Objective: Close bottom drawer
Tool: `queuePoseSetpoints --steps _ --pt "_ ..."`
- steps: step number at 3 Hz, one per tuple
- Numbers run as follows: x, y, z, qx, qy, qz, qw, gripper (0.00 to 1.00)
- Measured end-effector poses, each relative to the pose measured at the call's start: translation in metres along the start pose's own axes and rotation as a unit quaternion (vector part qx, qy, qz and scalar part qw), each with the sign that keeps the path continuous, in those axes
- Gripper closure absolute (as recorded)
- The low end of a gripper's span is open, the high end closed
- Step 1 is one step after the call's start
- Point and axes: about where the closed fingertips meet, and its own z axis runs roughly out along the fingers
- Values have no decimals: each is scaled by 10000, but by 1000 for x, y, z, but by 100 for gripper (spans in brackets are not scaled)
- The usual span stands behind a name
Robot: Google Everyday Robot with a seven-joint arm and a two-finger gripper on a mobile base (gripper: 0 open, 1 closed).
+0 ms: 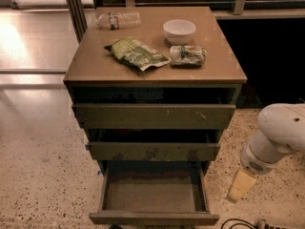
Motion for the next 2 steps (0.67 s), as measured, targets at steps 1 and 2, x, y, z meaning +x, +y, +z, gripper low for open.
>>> queuePoseSetpoints --steps 1,2 --pt "0 0 0 0 0 0 10000 0" --pt "-2 -3 19 -361 -410 80 9985 0"
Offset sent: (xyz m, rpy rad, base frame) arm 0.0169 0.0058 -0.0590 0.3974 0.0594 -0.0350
